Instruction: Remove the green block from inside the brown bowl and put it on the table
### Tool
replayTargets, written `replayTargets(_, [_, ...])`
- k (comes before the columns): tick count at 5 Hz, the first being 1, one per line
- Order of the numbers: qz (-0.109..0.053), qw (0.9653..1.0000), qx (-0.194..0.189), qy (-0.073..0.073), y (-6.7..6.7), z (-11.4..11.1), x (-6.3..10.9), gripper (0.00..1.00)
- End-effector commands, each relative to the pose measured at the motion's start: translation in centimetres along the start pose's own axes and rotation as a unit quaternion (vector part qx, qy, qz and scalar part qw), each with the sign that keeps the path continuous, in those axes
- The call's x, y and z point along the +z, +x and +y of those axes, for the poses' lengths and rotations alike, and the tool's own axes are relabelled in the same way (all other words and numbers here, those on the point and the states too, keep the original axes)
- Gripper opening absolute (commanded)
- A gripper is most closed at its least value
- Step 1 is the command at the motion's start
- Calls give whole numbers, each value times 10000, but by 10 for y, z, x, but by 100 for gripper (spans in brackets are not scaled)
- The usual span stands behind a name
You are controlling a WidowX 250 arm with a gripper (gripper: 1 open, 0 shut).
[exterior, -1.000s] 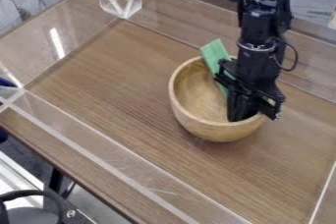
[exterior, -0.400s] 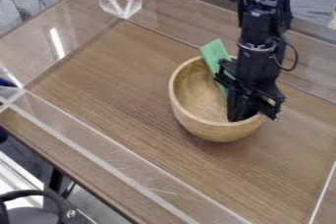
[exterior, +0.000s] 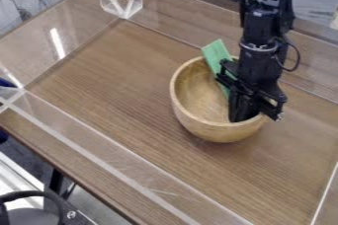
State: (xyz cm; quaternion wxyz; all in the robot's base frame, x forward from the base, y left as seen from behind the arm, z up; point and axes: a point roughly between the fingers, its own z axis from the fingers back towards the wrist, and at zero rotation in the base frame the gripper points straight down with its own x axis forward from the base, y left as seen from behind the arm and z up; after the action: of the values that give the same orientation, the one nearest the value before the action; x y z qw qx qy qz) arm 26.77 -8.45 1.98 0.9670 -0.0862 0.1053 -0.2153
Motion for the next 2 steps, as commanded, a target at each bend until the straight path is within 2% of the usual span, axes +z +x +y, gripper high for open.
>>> replayTargets(1, [453,9969,-606,-220,-2,-27,-31,0])
replayTargets(2, [474,9966,-637,-233,-2,-29,-32,0])
